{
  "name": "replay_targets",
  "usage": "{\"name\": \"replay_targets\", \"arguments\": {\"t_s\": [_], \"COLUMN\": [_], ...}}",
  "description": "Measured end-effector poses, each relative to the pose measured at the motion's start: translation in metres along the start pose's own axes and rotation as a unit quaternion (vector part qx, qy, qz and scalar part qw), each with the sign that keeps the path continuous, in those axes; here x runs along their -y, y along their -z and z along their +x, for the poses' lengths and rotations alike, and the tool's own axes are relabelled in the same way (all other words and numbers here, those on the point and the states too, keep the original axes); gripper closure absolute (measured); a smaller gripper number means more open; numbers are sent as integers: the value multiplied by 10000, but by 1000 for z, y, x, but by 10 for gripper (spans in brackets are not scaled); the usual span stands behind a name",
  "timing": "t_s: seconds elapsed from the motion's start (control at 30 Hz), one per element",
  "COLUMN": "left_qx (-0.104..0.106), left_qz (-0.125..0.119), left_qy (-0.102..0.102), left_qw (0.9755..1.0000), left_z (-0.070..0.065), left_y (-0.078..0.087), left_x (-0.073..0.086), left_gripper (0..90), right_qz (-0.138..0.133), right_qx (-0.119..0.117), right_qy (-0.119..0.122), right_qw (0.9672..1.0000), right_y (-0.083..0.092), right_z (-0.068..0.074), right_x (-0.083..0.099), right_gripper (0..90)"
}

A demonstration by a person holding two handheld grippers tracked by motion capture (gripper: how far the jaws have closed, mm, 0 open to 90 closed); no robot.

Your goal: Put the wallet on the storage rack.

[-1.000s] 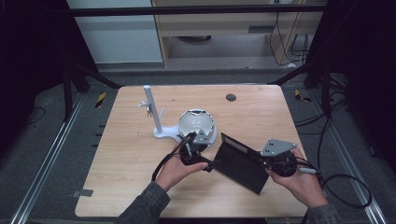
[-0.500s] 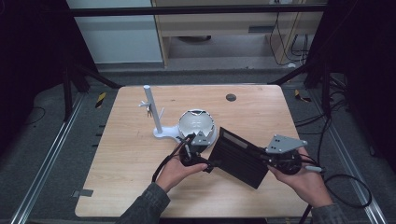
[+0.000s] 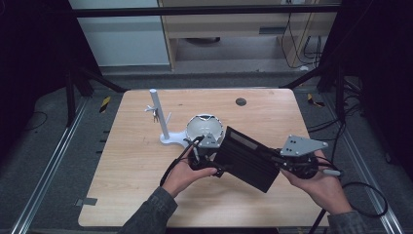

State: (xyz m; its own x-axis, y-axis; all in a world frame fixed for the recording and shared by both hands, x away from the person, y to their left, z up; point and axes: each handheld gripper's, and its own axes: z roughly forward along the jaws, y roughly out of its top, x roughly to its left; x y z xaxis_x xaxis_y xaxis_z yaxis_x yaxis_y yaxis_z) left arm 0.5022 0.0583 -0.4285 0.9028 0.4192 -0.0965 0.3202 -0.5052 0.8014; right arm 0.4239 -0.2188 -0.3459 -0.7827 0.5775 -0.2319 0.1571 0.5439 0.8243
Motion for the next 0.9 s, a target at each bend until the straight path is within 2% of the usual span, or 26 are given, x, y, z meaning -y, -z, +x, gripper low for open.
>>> {"name": "replay_targets", "arguments": {"t_s": [0.2, 0.3, 0.4, 0.53, 0.67, 0.77, 0.87, 0.9], "left_qx": [258, 408, 572, 604, 606, 458, 375, 353], "left_qz": [34, 105, 165, 248, 268, 416, 484, 502], "left_qy": [77, 84, 173, 153, 87, -88, -92, -82], "left_qw": [9996, 9991, 9981, 9978, 9978, 9980, 9981, 9981], "left_z": [3, 4, 7, 8, 4, -3, -6, -6], "left_y": [-5, -9, -8, -3, 10, 18, 26, 30], "left_x": [-3, -3, -4, -5, -11, -19, -28, -32], "left_gripper": [193, 240, 411, 588, 774, 803, 807, 808], "right_qz": [-39, -64, -70, -92, -122, -106, -63, -14], "right_qx": [-15, -46, -36, -59, -15, 35, 36, 56], "right_qy": [0, 2, -7, -70, -77, -117, -113, -81], "right_qw": [10000, 10000, 10000, 9999, 9999, 9999, 9999, 10000], "right_y": [-1, -1, -2, -3, -4, -7, -11, -13], "right_z": [1, 2, 2, 0, 2, 2, 2, 2], "right_x": [0, 2, 5, 15, 31, 42, 48, 50], "right_gripper": [852, 852, 852, 848, 833, 823, 807, 773]}}
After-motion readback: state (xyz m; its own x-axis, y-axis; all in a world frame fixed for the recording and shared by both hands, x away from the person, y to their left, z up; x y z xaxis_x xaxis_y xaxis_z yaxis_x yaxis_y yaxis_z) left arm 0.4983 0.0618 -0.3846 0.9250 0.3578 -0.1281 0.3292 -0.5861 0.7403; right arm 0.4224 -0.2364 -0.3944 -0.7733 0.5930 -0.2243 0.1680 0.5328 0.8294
